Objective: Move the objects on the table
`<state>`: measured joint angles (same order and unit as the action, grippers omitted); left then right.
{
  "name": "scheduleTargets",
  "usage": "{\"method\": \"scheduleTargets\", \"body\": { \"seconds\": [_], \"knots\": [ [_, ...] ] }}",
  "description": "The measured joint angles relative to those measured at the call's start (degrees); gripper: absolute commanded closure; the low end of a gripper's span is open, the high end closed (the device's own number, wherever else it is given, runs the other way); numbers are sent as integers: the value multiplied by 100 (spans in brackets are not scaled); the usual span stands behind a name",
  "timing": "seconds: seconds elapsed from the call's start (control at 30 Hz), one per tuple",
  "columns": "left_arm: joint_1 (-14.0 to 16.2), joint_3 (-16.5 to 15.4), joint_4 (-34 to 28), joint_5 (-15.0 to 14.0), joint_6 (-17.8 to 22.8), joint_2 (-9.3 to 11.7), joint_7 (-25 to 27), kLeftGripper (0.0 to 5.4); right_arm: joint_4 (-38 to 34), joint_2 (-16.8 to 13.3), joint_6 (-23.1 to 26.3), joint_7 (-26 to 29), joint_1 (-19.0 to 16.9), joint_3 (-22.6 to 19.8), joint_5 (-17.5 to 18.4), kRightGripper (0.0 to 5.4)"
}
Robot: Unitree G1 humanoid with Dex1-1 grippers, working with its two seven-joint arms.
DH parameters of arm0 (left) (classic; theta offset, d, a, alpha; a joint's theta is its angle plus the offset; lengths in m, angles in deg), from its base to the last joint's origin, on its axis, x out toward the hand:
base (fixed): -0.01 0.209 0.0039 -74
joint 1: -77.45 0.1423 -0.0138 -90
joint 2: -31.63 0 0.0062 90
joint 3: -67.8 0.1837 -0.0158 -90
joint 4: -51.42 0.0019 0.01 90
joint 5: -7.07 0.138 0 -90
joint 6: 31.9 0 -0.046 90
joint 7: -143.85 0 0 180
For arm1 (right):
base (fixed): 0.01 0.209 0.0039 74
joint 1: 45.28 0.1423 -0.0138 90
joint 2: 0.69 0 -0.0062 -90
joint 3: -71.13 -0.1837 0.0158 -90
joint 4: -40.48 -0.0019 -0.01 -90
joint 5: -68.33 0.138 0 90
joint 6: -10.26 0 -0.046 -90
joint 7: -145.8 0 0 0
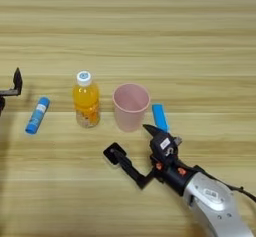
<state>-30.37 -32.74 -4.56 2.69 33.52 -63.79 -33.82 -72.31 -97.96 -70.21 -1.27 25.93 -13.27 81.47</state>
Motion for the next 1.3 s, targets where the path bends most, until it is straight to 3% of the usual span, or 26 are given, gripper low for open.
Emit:
{"method": "scheduleTargets", "body": {
  "seconds": [0.27, 0.97, 1.3],
  "knots": [
    [0, 1, 5, 1, 0, 0, -1, 0, 349, -63, 57, -395, 156, -498, -75, 4],
    [0, 2, 12, 11, -1, 0, -5, 0, 1711, 581, 94, -1351, 1012, -588, -458, 4],
    [0, 2, 12, 19, -1, 0, -5, 0, 2454, 631, -398, -1756, 1425, -680, -737, 4]
  ]
}}
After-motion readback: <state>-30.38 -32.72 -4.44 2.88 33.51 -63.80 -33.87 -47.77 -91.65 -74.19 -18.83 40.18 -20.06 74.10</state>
